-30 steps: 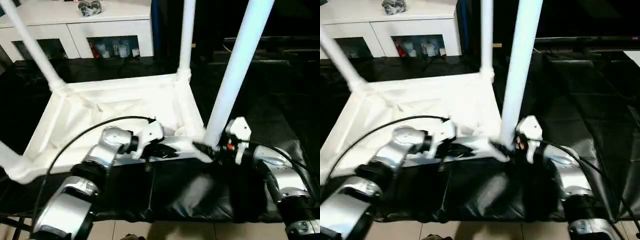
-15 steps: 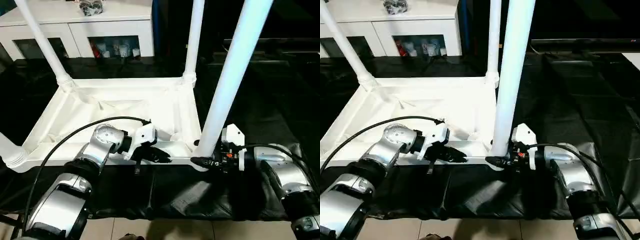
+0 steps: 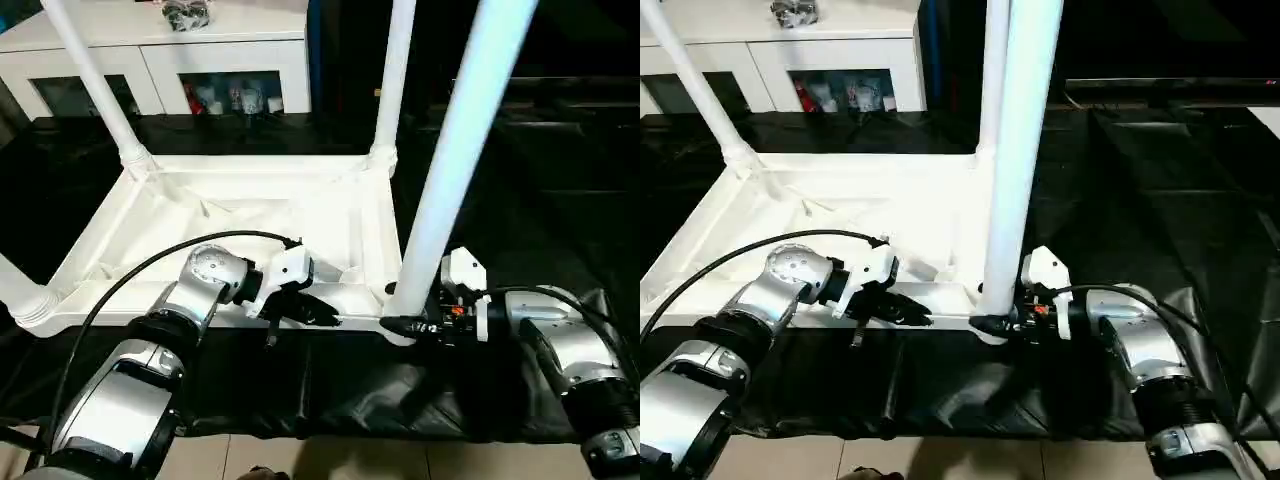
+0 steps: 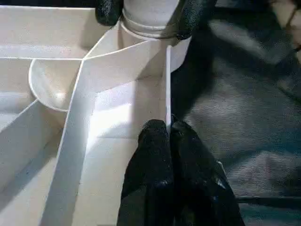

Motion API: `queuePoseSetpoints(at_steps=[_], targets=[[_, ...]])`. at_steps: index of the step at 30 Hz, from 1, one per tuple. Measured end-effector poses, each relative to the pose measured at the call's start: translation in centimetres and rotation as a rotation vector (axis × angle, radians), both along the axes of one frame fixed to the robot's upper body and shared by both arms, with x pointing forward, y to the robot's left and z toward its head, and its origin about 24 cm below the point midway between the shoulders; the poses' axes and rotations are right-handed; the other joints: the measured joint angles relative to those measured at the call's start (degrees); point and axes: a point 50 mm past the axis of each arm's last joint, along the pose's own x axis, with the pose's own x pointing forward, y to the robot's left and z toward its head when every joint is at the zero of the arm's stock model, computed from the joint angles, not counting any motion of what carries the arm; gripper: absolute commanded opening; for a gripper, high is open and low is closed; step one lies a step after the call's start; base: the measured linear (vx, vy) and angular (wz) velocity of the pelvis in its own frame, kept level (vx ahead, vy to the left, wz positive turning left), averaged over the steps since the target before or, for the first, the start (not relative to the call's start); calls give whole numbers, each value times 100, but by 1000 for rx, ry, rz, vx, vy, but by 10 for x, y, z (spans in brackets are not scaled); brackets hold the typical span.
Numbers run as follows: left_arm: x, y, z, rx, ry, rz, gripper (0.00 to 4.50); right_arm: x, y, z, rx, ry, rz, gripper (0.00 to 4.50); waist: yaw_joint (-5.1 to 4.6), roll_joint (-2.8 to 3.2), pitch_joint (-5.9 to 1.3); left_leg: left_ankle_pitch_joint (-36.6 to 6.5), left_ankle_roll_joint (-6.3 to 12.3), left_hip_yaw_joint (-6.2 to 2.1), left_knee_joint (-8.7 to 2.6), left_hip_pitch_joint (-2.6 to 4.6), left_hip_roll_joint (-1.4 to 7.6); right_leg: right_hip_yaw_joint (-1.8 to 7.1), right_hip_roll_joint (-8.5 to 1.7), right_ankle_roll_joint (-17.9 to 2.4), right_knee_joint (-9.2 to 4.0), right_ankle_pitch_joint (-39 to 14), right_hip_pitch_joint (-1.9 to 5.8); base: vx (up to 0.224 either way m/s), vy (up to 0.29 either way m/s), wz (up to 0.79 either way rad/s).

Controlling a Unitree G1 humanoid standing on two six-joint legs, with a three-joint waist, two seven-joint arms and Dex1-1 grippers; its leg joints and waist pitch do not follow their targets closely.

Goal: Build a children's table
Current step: Rotate leg to tighten

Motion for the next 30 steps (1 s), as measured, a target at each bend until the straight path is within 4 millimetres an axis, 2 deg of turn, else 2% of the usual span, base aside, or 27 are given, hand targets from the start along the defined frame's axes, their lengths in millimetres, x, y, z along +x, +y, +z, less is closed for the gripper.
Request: queuePoseSetpoints(at_steps=[3,5,9,15,16,17,22,23,25,26,30], targets=[[7,-11,1,8,-30,78,0,6,5,-5,25,-20,-177,258,-23,-2,1,2,-6,-1,-1,3,-1,1,0,-4,-1,2,0,0,0,0],[10,-17,0,-1,-37,146,0,10,9,-9,46,-40,-325,258,-78,2,-2,4,-9,-2,-4,7,-6,5,-2,-2,-12,1,4,0,0,0],[12,-40,-4,-38,-46,270,0,19,14,-13,54,-65,-606,258,-141,6,-10,4,-9,-3,-5,13,-20,12,-5,22,-33,-13,14,0,0,0],[9,-54,-8,-58,-79,338,0,27,25,-16,52,-77,-818,258,-235,7,-22,3,-9,-18,-7,17,-23,12,-4,44,-39,-27,7,0,0,0],[9,-55,-8,-55,-83,337,0,27,26,-16,53,-80,-830,258,-248,9,-23,3,-9,-22,-8,18,-23,10,-4,47,-39,-28,6,0,0,0],[9,-55,-8,-56,-86,337,0,27,27,-15,55,-86,-835,313,-258,10,-22,3,-9,-23,-9,19,-23,9,-4,50,-39,-30,5,0,0,0],[8,-51,-7,-54,-105,319,0,26,28,-15,85,-102,-813,344,-284,11,-20,3,-9,-21,-17,1,-27,12,-4,54,-45,-33,14,0,0,0],[8,-50,-7,-53,-112,305,0,25,25,-14,88,-104,-785,364,-284,11,-19,3,-9,-20,-16,-1,-27,12,-4,46,-44,-27,12,0,0,0],[8,-49,-6,-53,-115,291,0,24,22,-13,93,-103,-739,367,-286,9,-18,3,-9,-19,-17,-4,-26,12,-5,28,-41,-13,10,0,0,0],[7,-47,-6,-51,-118,276,0,24,19,-12,97,-102,-706,388,-284,9,-18,3,-9,-18,-17,-4,-25,11,-5,19,-37,-5,8,0,0,0],[6,-37,-3,-48,-114,210,0,19,6,-8,59,-97,-533,411,-277,8,-17,3,-9,-19,-19,-6,-13,-2,-1,17,-29,-1,2,0,0,0]])
